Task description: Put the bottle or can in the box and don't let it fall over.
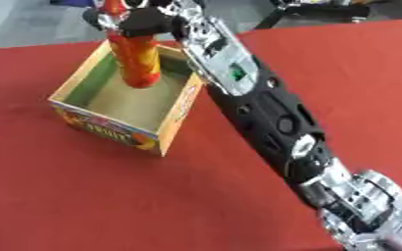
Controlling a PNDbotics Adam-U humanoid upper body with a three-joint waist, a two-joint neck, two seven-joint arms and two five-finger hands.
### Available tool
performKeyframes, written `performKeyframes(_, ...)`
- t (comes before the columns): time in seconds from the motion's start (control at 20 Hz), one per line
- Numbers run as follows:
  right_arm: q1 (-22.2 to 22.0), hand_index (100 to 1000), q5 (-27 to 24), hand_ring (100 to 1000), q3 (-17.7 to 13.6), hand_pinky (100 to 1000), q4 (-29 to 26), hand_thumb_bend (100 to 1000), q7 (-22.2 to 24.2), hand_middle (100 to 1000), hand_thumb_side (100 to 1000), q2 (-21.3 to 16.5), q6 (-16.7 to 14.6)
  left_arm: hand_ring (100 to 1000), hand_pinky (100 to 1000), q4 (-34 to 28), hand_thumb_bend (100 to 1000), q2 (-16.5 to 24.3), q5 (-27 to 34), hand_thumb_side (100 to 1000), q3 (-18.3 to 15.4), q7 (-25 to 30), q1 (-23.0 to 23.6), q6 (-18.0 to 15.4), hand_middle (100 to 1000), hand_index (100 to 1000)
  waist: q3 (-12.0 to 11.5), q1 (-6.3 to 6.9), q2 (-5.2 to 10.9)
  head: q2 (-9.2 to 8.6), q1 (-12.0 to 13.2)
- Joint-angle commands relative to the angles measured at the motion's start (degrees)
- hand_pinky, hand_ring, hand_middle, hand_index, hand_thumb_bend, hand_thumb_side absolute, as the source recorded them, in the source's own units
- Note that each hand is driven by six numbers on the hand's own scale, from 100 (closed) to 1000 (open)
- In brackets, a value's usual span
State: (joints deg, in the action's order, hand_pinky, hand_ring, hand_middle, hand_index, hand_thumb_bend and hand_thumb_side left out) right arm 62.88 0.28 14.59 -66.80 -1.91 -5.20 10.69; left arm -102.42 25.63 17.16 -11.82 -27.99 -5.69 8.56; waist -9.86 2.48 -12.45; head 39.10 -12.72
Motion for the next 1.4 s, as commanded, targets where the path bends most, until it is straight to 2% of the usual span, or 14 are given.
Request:
performKeyframes(0.05,0.86,823,0.85,840,-0.25,827,0.85,605,0.73,808,233,0.17,-2.28,808,772,-0.95,503,1.15,-0.09,793,-0.32,0.11,-0.66,-0.08,755,812,-0.11,0.15,0.66,-0.81,0.03)
performKeyframes(0.15,0.68,923,1.22,905,-0.19,856,1.39,686,1.86,937,268,0.11,-3.58,808,772,-0.92,503,1.13,-0.08,793,-0.36,0.10,-0.61,-0.07,755,812,-0.02,0.12,0.63,-0.75,0.16)
performKeyframes(0.2,0.60,941,1.53,923,-0.24,867,1.67,707,2.40,956,274,0.02,-4.10,808,772,-0.91,503,1.12,-0.08,793,-0.37,0.09,-0.58,-0.07,755,812,0.04,0.11,0.63,-0.73,0.21)
performKeyframes(0.4,0.44,958,3.12,929,-0.87,876,2.38,763,2.66,968,313,-0.32,-4.80,808,772,-0.87,503,1.13,-0.07,793,-0.42,0.09,-0.49,-0.07,755,812,0.31,0.15,0.72,-0.59,0.40)
performKeyframes(0.95,0.30,947,2.91,925,-1.79,873,0.60,748,0.99,957,318,-2.20,-3.95,807,772,-0.75,503,1.17,-0.11,793,-0.53,0.06,-0.03,-0.11,755,812,1.12,0.46,1.35,-0.27,0.77)
performKeyframes(1.35,-1.20,947,2.20,927,-1.67,874,-3.12,755,1.46,957,317,-6.40,-1.89,807,773,-0.70,502,1.38,-0.20,793,-0.83,-0.28,0.72,-0.27,755,812,2.15,0.82,2.17,0.43,1.46)
performKeyframes(1.4,-1.55,947,2.20,927,-1.66,874,-3.38,732,1.71,957,320,-6.95,-1.61,807,773,-0.67,502,1.38,-0.21,793,-0.84,-0.29,0.82,-0.27,755,812,2.30,0.87,2.26,0.48,1.52)
